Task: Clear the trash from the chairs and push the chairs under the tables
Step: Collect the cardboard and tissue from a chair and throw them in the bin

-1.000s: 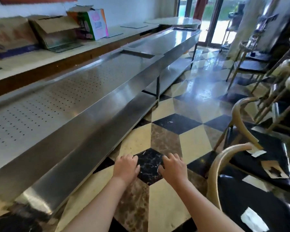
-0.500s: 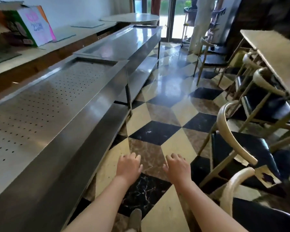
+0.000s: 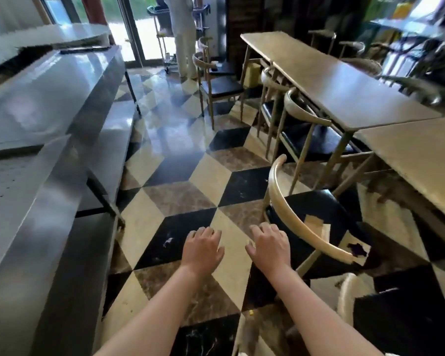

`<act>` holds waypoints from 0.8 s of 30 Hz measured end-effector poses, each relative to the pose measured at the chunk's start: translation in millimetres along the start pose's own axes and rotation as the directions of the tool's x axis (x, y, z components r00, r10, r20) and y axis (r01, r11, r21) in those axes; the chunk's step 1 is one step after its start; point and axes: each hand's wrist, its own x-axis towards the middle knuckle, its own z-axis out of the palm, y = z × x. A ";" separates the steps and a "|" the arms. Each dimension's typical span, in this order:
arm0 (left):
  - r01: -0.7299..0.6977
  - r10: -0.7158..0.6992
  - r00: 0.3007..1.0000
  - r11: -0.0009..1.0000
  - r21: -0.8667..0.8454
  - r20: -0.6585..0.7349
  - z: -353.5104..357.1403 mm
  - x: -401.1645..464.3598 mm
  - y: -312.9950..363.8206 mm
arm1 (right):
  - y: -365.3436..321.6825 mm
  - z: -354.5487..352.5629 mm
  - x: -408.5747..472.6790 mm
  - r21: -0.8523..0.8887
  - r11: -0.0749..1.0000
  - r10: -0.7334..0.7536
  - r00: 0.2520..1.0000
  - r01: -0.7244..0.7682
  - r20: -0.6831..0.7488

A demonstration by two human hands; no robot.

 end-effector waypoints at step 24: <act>-0.640 0.644 0.749 0.764 -0.080 0.156 34.5 416.3 153.2 | 224.8 11.1 237.1 -0.048 0.784 0.617 0.785 -0.619 -0.054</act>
